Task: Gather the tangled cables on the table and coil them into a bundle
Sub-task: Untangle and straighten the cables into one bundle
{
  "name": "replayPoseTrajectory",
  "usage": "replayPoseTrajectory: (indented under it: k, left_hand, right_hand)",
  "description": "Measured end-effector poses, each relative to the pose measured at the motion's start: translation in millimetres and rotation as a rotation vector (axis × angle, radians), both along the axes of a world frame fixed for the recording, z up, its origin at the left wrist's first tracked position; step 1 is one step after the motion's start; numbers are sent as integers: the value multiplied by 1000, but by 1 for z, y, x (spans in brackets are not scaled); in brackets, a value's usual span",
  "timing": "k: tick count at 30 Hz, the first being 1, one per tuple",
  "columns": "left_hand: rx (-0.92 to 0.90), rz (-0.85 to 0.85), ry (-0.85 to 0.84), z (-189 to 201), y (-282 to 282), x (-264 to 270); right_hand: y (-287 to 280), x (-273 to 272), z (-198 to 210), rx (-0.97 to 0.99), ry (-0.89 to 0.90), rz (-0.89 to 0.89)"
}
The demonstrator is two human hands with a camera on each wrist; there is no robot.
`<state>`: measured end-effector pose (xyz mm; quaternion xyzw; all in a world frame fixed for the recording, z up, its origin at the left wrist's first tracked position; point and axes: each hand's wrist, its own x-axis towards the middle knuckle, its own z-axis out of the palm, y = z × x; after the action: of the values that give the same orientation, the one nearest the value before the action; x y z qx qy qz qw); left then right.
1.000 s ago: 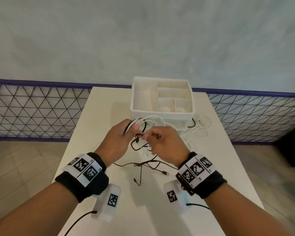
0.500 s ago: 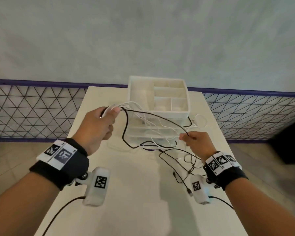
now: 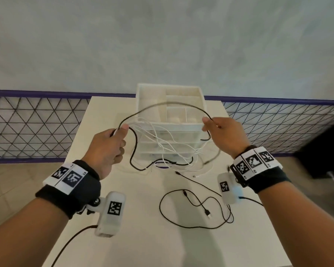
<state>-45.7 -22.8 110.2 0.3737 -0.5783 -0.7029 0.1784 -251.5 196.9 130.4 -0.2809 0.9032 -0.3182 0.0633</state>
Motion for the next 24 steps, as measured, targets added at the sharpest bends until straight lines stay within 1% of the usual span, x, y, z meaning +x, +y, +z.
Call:
replayPoseTrajectory:
  k: [1,3,5,7,9,10,12,13,14,16,17,18,19,21,23,24]
  left_hand:
    - [-14,-40,-5,1,-4,4]
    - [-80,-191,-69,0,-11,13]
    - [-163,-354,-181,-1,-10,18]
    - [-198,-426,-255,-4,-1,16]
    - [-168,-410,-269,-9,14,8]
    - [-145,-379,-265,-12,21,4]
    - [-106,-320,-261,-19,32,-4]
    - [-87,-304,-255,-23,36,-6]
    - [-66,-292,-247,-25,40,-8]
    - [-37,-268,-227,-27,44,-10]
    - [-32,-260,-220,-27,45,-11]
    - [-30,-255,-215,-26,46,-12]
    - [-30,-252,-212,-25,46,-13]
    - [-34,-246,-210,-22,45,-15]
    - [-42,-237,-206,-20,44,-15]
    - [-46,-236,-202,-18,43,-14]
  right_hand:
    - [7,-8,-2,77,-20,-39]
    - [22,-21,1,135,-50,-131]
    - [32,-37,6,79,26,-228]
    - [35,-50,7,38,67,-241]
    - [37,-50,-1,55,10,-205]
    - [38,-46,-10,53,-7,-215]
    - [44,-27,-38,40,14,-284]
    - [48,-14,-58,96,16,-312]
    - [52,1,-81,230,-25,-291]
    - [58,32,-130,638,-190,-120]
    - [62,47,-150,793,-246,-49]
    - [66,59,-165,870,-261,-9]
    - [69,67,-176,880,-267,-3]
    - [68,76,-183,840,-221,3]
    - [63,76,-177,782,-146,41]
    - [60,75,-170,716,-129,50]
